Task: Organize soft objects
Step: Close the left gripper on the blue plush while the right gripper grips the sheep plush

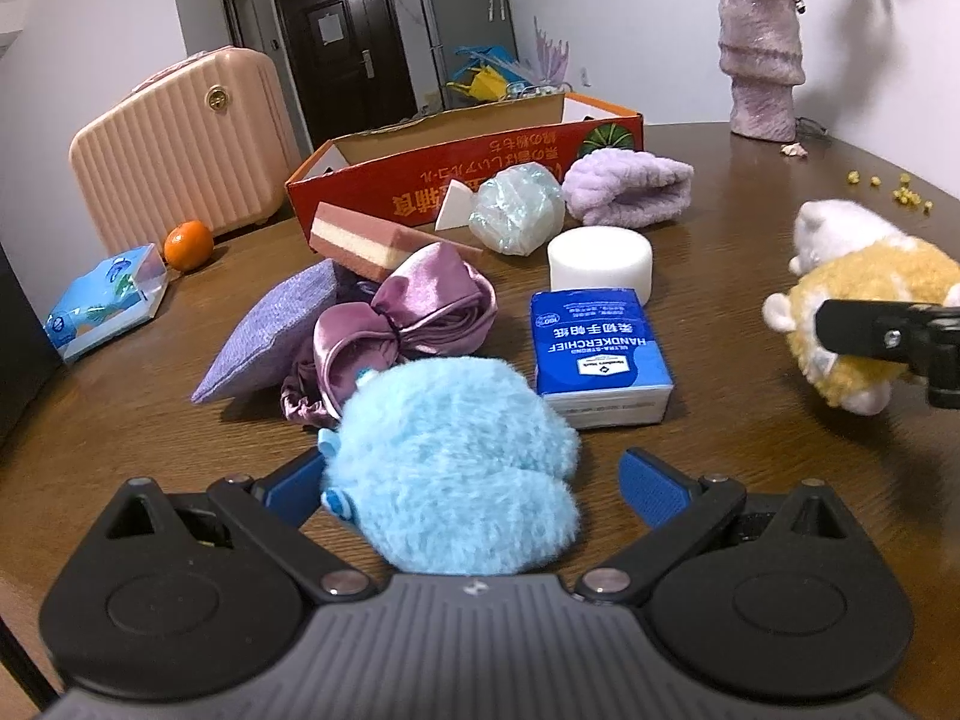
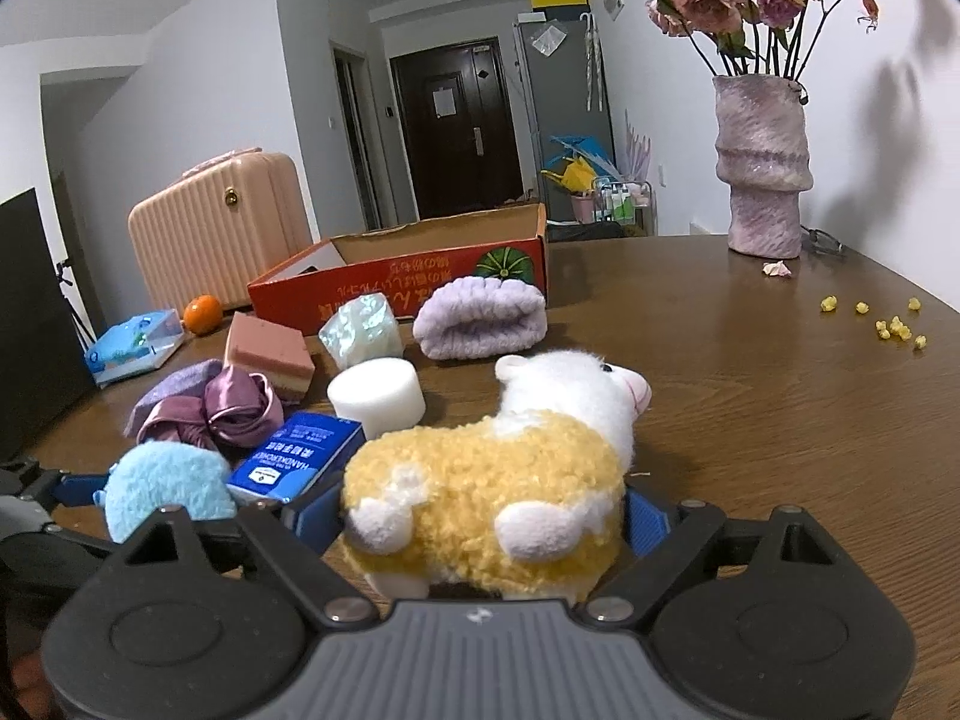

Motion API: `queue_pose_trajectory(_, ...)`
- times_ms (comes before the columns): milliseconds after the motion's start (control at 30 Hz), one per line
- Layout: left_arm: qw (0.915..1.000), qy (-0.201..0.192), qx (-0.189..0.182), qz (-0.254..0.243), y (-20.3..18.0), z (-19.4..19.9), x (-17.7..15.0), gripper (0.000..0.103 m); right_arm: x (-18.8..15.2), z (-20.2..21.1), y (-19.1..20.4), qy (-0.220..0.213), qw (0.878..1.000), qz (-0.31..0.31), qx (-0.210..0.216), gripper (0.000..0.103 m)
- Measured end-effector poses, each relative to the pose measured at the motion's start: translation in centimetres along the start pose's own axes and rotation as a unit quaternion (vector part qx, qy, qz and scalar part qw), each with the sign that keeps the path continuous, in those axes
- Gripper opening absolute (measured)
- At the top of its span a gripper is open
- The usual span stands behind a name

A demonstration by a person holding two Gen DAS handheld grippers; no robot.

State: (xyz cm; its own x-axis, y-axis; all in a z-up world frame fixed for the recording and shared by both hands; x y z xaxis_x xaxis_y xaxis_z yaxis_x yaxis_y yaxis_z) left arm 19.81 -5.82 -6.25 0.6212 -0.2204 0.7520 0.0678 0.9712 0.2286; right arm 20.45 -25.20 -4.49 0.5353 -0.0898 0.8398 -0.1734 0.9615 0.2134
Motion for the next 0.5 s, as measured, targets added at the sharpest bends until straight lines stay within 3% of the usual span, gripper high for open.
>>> queue_pose_trajectory(167, 1.0, 0.001, 0.007, 0.0, -0.1, -0.13, 0.02, 0.101, -0.02, 0.08, -0.01, -0.002, 1.0, -0.001, 0.004, 0.09)
queue_pose_trajectory(400, 0.9999, 0.004, 0.005, 0.008, 0.18, -0.33, 0.0, 0.08, -0.04, 0.07, 0.05, -0.002, 1.0, -0.002, 0.006, 0.091)
queue_pose_trajectory(500, 1.0, 0.002, 0.0, 0.01, 0.23, -0.28, -0.01, 0.078, -0.07, 0.01, 0.06, -0.002, 1.0, -0.002, 0.009, 0.091)
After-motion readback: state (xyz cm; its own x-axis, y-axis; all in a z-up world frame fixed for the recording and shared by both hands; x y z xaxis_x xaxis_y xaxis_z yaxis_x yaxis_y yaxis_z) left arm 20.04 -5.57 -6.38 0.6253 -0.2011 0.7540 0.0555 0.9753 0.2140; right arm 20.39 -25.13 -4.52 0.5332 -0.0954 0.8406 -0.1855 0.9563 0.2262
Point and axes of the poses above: each gripper's, at about its wrist camera, not at the fingertips, and z roughly against the way its jaws point, y to its left, x to its top, the point moved 1 cm from there along -z, roughly the way its jaws point, and after that the axes turned 3 degrees about -z, right-handed, at the moved point
